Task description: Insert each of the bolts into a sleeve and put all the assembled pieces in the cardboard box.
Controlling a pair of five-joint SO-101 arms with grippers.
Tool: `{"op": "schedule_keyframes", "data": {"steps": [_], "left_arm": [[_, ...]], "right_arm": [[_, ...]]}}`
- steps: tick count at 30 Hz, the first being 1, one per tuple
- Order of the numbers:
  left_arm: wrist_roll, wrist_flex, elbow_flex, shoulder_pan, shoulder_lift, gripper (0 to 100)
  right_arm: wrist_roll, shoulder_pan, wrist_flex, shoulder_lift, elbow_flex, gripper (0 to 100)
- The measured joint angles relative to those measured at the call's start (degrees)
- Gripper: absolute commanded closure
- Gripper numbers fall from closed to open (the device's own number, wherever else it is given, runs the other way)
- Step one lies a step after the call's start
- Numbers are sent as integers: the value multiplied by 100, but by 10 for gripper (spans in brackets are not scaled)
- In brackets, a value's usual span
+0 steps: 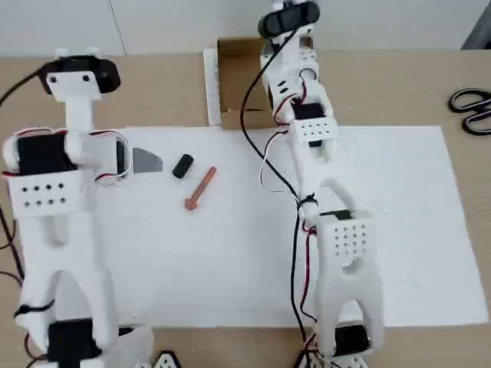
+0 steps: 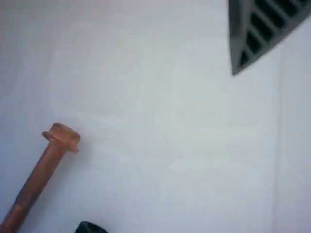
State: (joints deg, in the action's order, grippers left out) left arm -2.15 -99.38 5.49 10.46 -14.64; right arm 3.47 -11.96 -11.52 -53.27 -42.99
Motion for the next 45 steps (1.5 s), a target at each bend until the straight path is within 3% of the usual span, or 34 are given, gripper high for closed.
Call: {"op": "schedule_keyframes", "data": {"steps": [7,15,23,33,39,45], "left_arm": [[0,0,0,0,-70,669],[0,0,0,-519,-70,669],[114,0,-308,-624,-79,669],[158,0,-343,-624,-97,669],[246,0,-343,-624,-651,669],[580,0,-343,-149,-1275,669]], "right_arm": [[0,-35,0,-782,-536,991],[0,-53,0,-1169,-563,989],[0,-70,-132,-1178,-580,821],[0,-105,-352,-1064,-721,818],[0,-255,-1310,290,-721,818],[-176,-897,-3552,2180,-738,818]]}}
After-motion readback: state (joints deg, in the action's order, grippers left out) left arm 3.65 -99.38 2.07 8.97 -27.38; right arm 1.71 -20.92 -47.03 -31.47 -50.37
